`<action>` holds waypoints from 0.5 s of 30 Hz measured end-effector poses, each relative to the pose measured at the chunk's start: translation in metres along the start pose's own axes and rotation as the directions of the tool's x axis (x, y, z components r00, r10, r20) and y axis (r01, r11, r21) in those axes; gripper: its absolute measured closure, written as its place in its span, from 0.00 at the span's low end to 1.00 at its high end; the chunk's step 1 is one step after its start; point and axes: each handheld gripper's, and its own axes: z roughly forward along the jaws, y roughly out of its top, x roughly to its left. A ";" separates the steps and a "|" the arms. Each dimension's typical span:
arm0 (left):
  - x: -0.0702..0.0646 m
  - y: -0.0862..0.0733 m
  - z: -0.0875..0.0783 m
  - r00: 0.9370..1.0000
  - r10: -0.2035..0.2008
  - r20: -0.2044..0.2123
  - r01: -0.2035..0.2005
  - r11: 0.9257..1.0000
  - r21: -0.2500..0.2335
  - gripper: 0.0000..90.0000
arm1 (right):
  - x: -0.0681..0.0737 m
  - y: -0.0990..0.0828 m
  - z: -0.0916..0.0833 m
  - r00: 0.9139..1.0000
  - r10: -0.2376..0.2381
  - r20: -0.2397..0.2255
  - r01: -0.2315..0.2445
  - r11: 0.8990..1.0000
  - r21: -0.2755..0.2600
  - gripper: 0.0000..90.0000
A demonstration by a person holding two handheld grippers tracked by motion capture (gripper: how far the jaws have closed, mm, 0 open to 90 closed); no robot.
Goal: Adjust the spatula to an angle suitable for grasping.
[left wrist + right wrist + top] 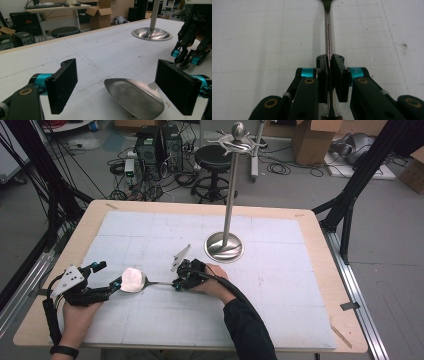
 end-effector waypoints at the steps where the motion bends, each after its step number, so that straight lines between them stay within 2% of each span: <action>1: 0.000 0.000 0.000 1.000 0.000 0.000 0.000 1.000 0.000 0.21 | 0.000 0.000 -0.001 1.000 0.002 0.005 -0.002 1.000 0.000 0.88; 4: 0.000 0.000 0.000 1.000 0.003 0.001 -0.003 1.000 0.000 0.21 | 0.001 -0.001 -0.003 1.000 0.006 0.008 -0.006 1.000 0.002 0.74; 7: 0.000 0.000 0.000 1.000 0.004 -0.003 -0.004 1.000 0.000 0.21 | 0.003 -0.002 -0.009 1.000 0.005 0.027 -0.004 1.000 -0.026 0.64; 9: 0.001 0.000 0.000 1.000 0.010 -0.006 -0.010 1.000 0.006 0.21 | 0.004 -0.004 -0.016 0.999 0.014 0.052 -0.011 0.998 -0.056 0.58; 12: 0.001 -0.001 0.000 1.000 0.017 -0.006 -0.017 1.000 0.017 0.21 | 0.005 -0.013 -0.033 0.994 0.053 0.096 -0.041 0.992 -0.115 0.49; 14: 0.001 -0.001 0.001 1.000 0.016 -0.007 -0.016 1.000 0.018 0.20 | 0.005 -0.024 -0.044 0.989 0.068 0.131 -0.047 0.986 -0.158 0.45; 15: 0.001 -0.001 0.001 1.000 0.016 -0.006 -0.016 1.000 0.018 0.20 | 0.006 -0.030 -0.050 0.985 0.090 0.146 -0.064 0.983 -0.173 0.44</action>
